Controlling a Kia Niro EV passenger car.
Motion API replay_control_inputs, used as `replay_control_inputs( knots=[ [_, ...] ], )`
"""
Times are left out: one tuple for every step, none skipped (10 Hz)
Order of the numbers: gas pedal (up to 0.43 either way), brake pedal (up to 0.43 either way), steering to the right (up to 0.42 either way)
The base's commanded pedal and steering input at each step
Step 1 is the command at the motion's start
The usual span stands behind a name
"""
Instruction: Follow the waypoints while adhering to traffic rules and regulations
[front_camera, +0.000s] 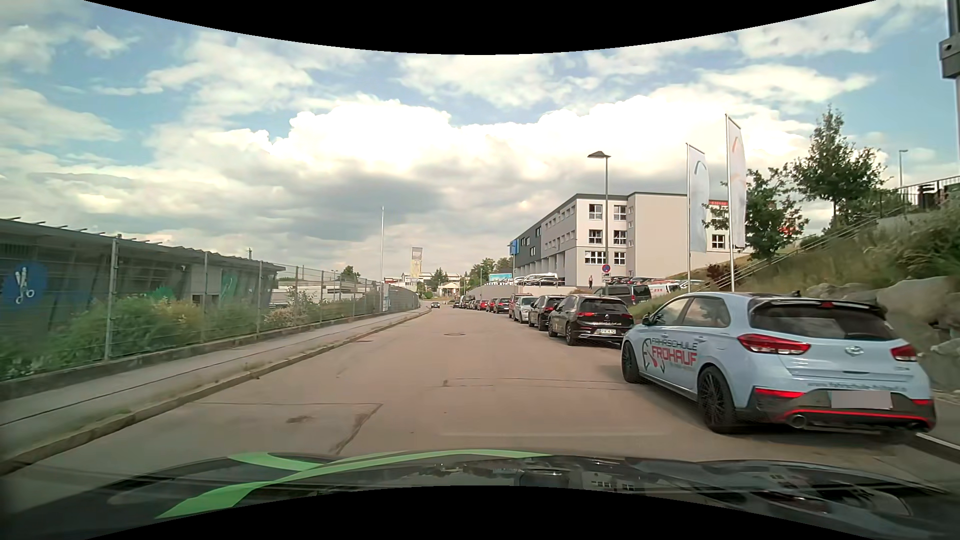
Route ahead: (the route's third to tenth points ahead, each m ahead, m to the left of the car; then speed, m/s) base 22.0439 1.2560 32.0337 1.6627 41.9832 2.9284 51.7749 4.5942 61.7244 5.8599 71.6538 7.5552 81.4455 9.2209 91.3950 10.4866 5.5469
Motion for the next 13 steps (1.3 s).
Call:
replay_control_inputs(
  knots=[
    [0.028, 0.000, -0.023],
    [0.039, 0.000, -0.023],
    [0.047, 0.000, -0.023],
    [0.059, 0.000, -0.023],
    [0.059, 0.000, -0.023],
    [0.059, 0.000, -0.022],
    [0.059, 0.000, -0.022],
    [0.059, 0.000, -0.021],
    [0.059, 0.000, -0.022],
    [0.059, 0.000, -0.021],
    [0.059, 0.000, -0.021],
    [0.059, 0.000, -0.022],
    [0.059, 0.000, -0.021]
  ],
)
